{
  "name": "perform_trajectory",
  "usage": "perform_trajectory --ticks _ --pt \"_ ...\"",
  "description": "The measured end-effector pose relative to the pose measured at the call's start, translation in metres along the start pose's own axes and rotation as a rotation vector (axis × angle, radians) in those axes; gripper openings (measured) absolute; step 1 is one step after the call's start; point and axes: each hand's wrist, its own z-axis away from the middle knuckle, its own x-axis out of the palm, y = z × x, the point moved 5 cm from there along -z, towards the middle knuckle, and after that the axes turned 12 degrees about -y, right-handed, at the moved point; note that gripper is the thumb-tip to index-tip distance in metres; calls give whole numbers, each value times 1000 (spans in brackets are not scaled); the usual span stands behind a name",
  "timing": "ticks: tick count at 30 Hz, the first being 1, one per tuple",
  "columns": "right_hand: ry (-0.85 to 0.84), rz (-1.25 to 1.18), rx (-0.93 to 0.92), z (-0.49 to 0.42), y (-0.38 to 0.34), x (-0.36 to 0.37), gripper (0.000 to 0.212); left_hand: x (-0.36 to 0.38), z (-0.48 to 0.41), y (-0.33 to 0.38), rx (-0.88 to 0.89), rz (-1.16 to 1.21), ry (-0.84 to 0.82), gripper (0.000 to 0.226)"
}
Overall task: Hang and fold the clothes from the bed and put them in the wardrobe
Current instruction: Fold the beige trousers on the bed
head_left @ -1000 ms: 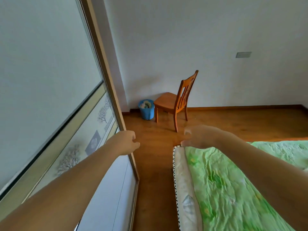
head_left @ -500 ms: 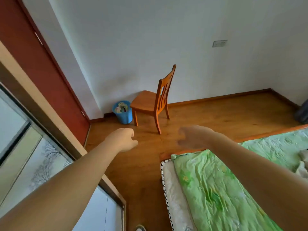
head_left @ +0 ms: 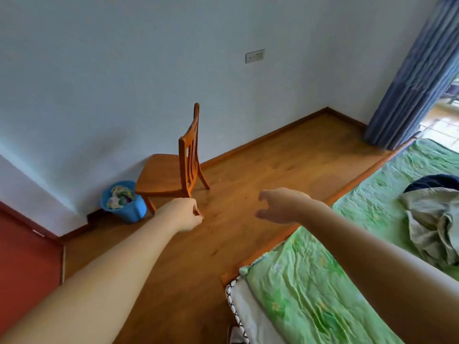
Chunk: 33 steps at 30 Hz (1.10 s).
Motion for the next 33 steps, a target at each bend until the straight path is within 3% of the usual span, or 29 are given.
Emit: perform_trajectory --ticks 12,24,28,33 --pt "32 -89 110 -150 19 -74 61 -101 -169 -17 165 -73 -16 46" --pt "43 -255 418 -281 69 -127 54 -208 -363 16 483 -254 -25 45" --pt "100 -357 581 -286 88 -143 58 -230 -406 42 596 -322 -74 46" --pt "88 -457 784 -242 132 -132 50 -235 -434 126 789 -421 -123 48"
